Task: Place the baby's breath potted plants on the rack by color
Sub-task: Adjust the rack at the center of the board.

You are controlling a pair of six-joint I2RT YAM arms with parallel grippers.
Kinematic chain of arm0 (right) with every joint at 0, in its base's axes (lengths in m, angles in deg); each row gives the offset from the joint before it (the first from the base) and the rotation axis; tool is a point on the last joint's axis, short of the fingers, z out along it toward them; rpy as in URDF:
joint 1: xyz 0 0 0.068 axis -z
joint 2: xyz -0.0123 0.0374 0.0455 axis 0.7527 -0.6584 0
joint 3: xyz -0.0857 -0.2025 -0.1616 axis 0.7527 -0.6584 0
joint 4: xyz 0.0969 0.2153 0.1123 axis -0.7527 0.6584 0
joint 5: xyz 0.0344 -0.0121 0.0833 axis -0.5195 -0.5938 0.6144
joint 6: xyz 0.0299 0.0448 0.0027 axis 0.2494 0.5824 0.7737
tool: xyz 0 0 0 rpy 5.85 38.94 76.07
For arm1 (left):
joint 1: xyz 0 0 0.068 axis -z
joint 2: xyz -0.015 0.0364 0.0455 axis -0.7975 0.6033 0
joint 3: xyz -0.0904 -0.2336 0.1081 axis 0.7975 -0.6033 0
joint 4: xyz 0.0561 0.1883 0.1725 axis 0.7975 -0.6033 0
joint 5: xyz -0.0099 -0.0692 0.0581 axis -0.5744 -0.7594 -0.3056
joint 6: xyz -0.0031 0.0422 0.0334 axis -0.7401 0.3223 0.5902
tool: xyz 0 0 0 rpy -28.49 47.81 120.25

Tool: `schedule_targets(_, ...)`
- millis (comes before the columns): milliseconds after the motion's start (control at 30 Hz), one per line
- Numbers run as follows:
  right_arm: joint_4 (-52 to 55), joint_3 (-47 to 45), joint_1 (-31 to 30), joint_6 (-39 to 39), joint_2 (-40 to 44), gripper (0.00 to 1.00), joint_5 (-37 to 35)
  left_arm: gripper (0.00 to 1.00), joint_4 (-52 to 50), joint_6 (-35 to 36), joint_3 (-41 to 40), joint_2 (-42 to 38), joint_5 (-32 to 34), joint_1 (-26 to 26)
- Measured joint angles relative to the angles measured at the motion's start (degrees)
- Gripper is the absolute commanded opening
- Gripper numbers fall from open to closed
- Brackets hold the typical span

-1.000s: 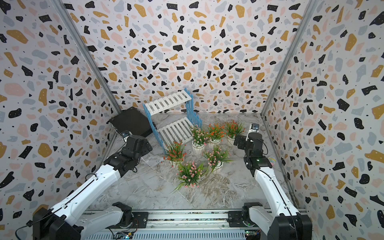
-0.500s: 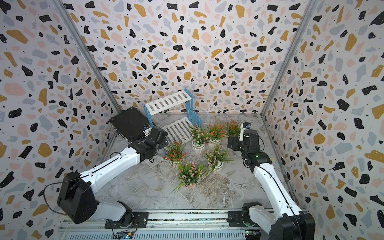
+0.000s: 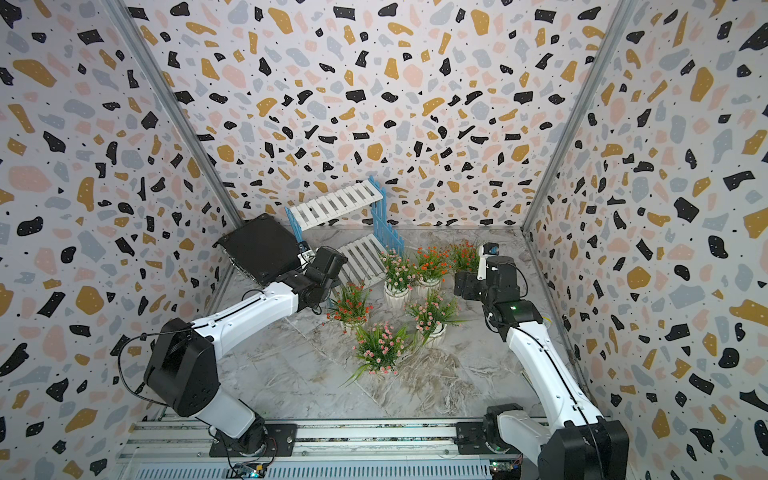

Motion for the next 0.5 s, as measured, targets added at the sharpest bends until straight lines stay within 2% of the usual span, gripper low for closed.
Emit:
schedule_targets(133, 0.0, 0.0, -0.1, 0.0, 0.0, 0.89, 0.0, 0.24, 0.1, -0.1, 0.1, 1.0, 0.4, 0.0)
schedule_targets(267, 0.1, 0.0, -0.2, 0.0, 0.0, 0.89, 0.0, 0.17, 0.4, -0.1, 0.1, 1.1, 0.6, 0.0)
schedule_targets(500, 0.3, 0.0, -0.3, 0.0, 0.2, 0.89, -0.1, 0.13, 3.2, 1.4, -0.7, 1.1, 0.5, 0.0)
